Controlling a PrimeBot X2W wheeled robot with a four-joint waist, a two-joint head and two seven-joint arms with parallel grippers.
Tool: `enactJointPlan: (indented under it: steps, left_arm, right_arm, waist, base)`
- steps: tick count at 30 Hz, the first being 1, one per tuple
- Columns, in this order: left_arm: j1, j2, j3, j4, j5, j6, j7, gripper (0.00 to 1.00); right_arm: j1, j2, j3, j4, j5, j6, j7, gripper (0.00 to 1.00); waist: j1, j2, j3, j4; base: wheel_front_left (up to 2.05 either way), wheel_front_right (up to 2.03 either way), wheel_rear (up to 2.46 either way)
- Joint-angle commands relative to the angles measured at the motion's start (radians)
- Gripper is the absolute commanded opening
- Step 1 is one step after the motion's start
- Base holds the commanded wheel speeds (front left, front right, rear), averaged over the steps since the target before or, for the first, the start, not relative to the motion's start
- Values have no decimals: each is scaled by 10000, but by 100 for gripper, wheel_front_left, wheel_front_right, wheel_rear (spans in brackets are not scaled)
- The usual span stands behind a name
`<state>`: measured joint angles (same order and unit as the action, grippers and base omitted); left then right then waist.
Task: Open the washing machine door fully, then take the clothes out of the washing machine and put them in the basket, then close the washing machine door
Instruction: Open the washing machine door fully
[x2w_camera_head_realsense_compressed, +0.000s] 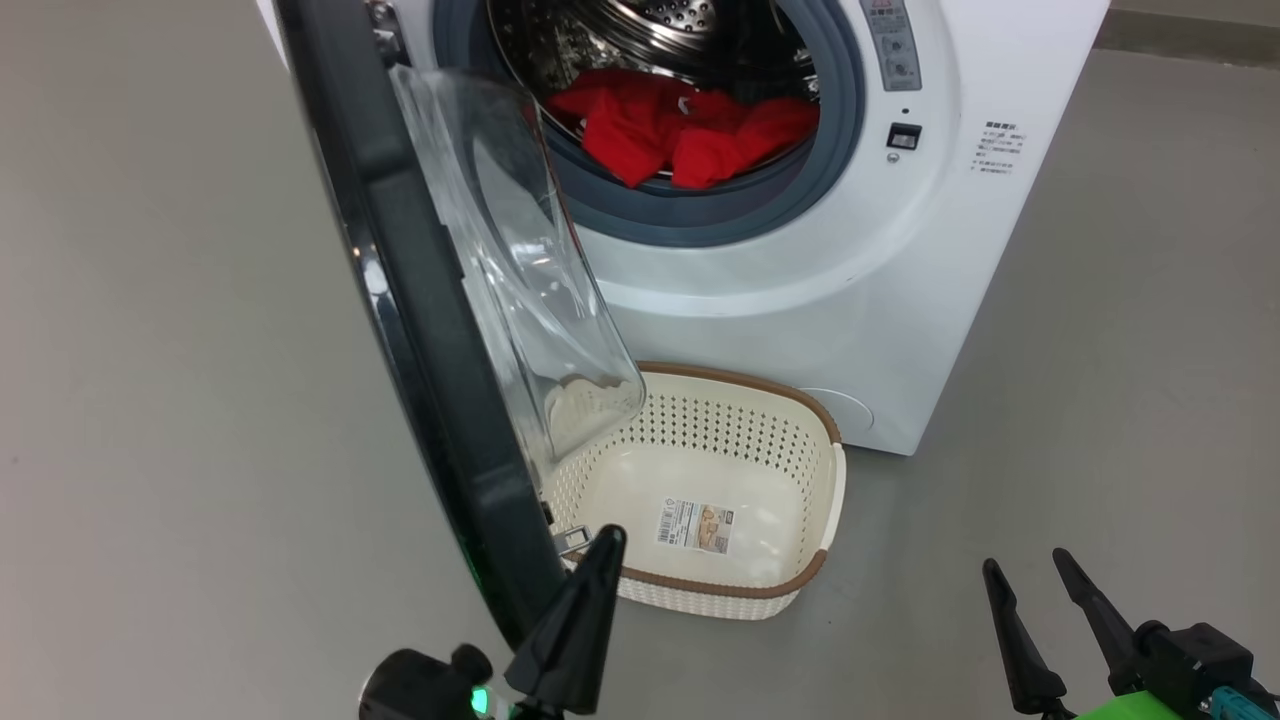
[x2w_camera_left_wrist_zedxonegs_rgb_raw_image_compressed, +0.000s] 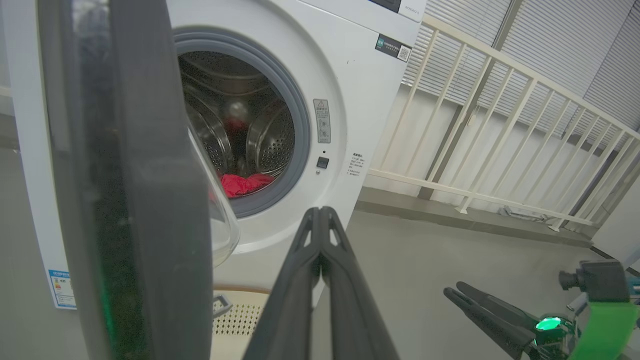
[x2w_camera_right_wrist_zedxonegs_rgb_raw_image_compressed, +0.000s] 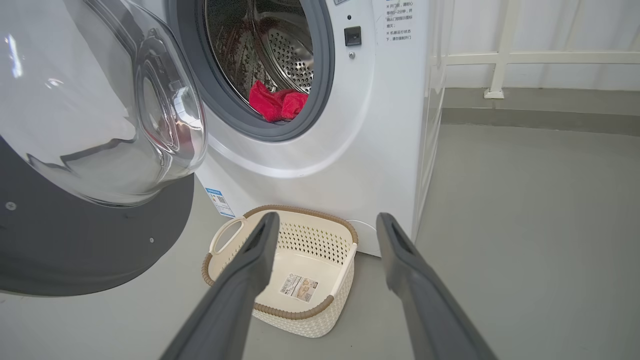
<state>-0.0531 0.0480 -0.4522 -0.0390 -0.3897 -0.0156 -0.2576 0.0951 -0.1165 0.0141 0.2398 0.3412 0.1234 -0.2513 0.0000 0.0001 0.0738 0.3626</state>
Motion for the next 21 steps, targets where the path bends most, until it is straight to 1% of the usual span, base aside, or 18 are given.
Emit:
enactJointPlan:
  steps: [1,4,8,13,21]
  left_arm:
    - [-469,22,264,-146,-57,100,-42,0]
    - [-655,22,503,571,-652,258,-42,0]
    - [-782,22,812,1094,-1079,332,-42,0]
    - [-816,22,1099,1320,-1113,336,-42,0]
    - [-366,22,1670,1352,-844,404,-42,0]
  right_arm:
    - [-332,-161,243,-238,-88,73,-105,100]
    - [-388,-166,239,-256,-91,73,-105,100]
    - [-403,-162,237,-254,-96,73,-105,100]
    - [-357,-149,199,-267,-102,73,-105,100]
    - [-272,-123,230,-257,-89,73,-105,100]
  waist:
    - [0,-1,38,-48]
    - [0,-1,130,-95]
    - [0,-1,163,-101]
    - [0,-1,149,-8]
    - [0,-1,76,456]
  base:
    - [0,0,0]
    - [0,0,0]
    - [0,0,0]
    - [0,0,0]
    - [0,0,0]
